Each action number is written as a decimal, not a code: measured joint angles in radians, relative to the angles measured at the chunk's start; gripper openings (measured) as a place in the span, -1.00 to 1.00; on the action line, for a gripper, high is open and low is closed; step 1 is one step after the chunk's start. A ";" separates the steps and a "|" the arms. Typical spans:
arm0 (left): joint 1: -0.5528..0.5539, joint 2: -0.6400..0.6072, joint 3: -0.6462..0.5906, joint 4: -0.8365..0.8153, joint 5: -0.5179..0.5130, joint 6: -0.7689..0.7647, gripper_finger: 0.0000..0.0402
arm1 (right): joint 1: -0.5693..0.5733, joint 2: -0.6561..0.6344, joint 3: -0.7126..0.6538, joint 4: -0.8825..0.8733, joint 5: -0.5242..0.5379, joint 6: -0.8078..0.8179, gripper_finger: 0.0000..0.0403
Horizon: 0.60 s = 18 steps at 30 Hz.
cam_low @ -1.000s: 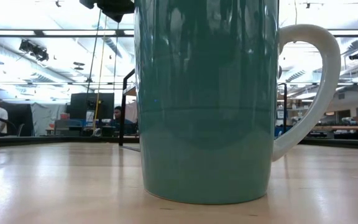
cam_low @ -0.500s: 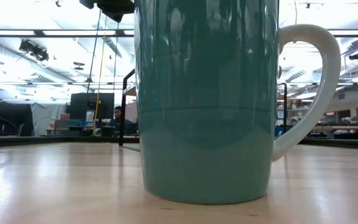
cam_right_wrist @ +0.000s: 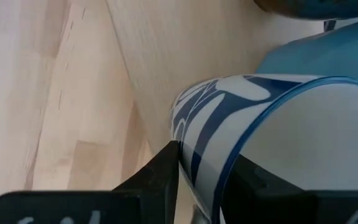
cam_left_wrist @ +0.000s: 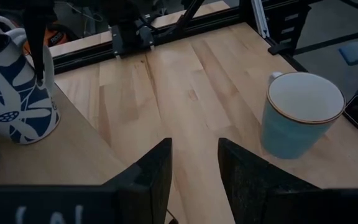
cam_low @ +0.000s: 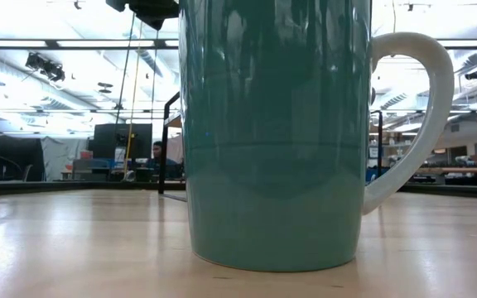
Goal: Place coffee mugs
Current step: Put the blue patterned mug on the shelf
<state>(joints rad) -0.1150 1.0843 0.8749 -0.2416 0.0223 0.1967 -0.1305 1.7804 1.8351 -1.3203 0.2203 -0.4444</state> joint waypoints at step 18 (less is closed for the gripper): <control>0.000 0.000 0.000 0.000 0.000 -0.016 -0.32 | 0.018 0.000 0.000 0.003 0.054 0.036 -0.38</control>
<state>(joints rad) -0.1150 1.0843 0.8749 -0.2417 0.0223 0.1803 -0.1127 1.7805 1.8351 -1.3173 0.2743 -0.4084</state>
